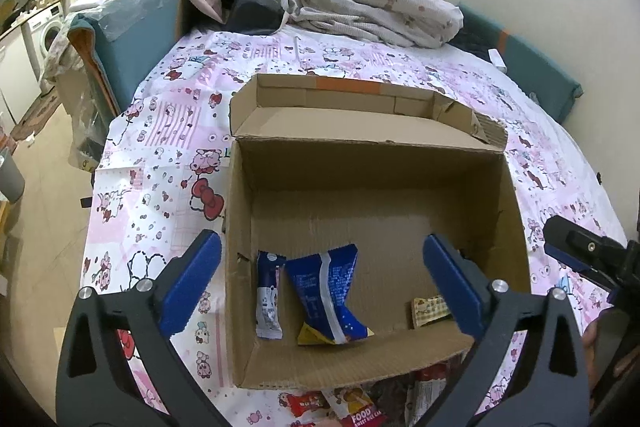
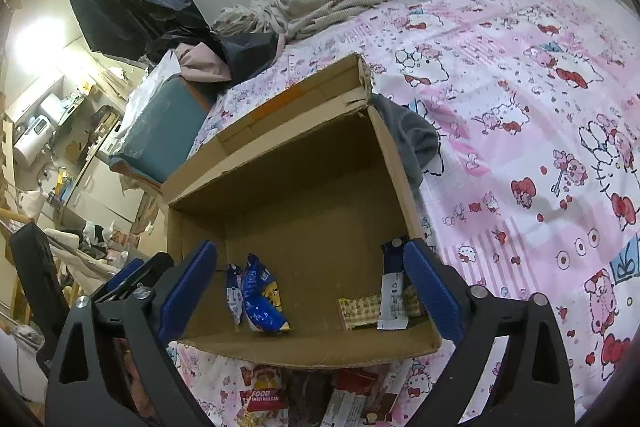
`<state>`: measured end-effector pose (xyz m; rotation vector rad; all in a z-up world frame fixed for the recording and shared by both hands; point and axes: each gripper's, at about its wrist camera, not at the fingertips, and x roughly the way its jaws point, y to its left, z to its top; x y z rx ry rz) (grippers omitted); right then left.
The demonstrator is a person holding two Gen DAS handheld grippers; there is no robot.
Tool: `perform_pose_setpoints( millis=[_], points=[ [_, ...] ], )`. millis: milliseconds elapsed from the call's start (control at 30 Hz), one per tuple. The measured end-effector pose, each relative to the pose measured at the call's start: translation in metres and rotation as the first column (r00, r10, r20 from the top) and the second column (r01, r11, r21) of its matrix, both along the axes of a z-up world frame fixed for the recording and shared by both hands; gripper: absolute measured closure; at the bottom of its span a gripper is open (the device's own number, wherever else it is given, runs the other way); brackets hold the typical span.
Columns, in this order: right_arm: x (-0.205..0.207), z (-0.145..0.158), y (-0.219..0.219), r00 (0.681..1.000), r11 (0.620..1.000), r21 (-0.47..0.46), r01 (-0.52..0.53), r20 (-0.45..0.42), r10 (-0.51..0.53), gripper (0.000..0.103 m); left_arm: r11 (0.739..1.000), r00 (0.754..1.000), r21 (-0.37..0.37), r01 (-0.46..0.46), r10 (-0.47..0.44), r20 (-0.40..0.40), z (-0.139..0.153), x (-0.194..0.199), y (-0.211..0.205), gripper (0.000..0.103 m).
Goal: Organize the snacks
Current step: 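Withdraw both grippers from the box toward the snack pile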
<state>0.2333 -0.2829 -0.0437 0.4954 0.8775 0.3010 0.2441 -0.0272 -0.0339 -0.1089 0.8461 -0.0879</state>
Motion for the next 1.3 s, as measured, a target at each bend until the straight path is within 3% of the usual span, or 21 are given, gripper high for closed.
perform_pose_setpoints(
  millis=[433,600,900,1100,1300],
  points=[
    [-0.026,0.008,-0.001,1.0,0.999,-0.04,0.016,-0.003,-0.016,0.002,0.999,0.999,0.034,-0.012,0.01,0.049,0.023,-0.033,0.009,0.003],
    [-0.042,0.013,0.0,1.0,0.997,-0.073,0.012,0.009,-0.011,0.002,0.999,0.999,0.024,-0.021,0.02,0.036,0.025,-0.046,0.016,0.003],
    [-0.071,0.006,0.004,0.999,0.999,-0.045,-0.006,-0.04,0.005,0.002,0.999,0.999,0.007,-0.04,0.04,-0.004,0.024,-0.071,0.031,0.003],
    [-0.085,0.001,0.008,0.998,0.999,-0.037,-0.015,-0.061,0.012,0.002,0.999,0.999,0.02,-0.045,0.044,0.009,0.028,-0.085,0.034,0.003],
    [-0.095,-0.006,0.009,0.995,1.0,-0.027,-0.01,-0.1,0.008,0.002,0.998,0.998,0.0,-0.057,0.056,-0.039,0.019,-0.099,0.038,0.003]
  ],
)
